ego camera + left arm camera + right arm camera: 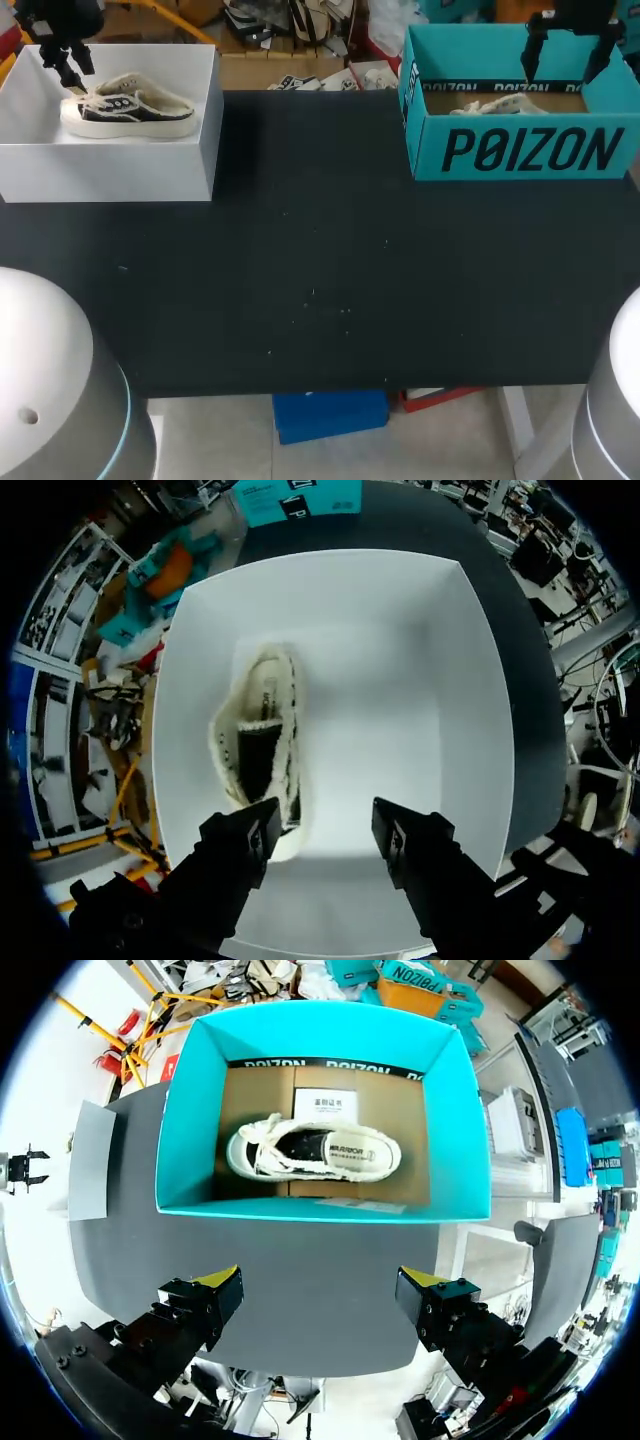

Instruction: Take the shoe out of the shoebox, open the shoe tongue, remove and reinsert the insole, then place the shoe into the shoebox

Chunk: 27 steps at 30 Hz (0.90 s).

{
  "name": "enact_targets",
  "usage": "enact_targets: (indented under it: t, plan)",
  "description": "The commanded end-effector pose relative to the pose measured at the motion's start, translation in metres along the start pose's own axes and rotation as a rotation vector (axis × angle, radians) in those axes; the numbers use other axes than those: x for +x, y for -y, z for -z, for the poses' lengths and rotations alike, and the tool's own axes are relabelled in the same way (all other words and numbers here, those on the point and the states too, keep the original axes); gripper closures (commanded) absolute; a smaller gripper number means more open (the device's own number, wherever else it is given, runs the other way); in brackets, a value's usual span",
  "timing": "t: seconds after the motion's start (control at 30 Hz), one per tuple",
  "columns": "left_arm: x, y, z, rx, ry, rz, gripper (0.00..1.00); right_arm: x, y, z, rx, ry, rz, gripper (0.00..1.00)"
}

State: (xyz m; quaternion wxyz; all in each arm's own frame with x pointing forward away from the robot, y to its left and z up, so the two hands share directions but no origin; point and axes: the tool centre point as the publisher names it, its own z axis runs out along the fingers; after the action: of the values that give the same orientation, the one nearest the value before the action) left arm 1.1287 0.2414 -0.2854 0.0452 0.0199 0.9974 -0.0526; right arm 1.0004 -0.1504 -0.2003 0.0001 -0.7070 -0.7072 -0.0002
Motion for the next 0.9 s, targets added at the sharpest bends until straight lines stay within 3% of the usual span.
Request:
enact_targets:
  t: [0.03,0.23,0.4,0.73,0.9]
  plan:
    - [-0.011,-0.001,-0.014,-0.009,-0.042,-0.005,0.33,0.0,0.0,0.0,0.0,0.0,0.0,0.0]
    - [-0.019,0.0,-0.026,-0.031,-0.041,-0.014,0.28,0.0,0.0,0.0,0.0,0.0,0.0,0.0]
    - [-0.024,0.006,-0.036,-0.043,-0.044,-0.043,0.35,0.0,0.0,0.0,0.0,0.0,0.0,0.0]
    - [-0.022,0.019,-0.061,-0.041,-0.06,-0.057,0.33,0.0,0.0,0.0,0.0,0.0,0.0,0.0]
    - [-0.022,0.024,-0.072,-0.048,-0.064,-0.056,0.37,0.0,0.0,0.0,0.0,0.0,0.0,0.0]
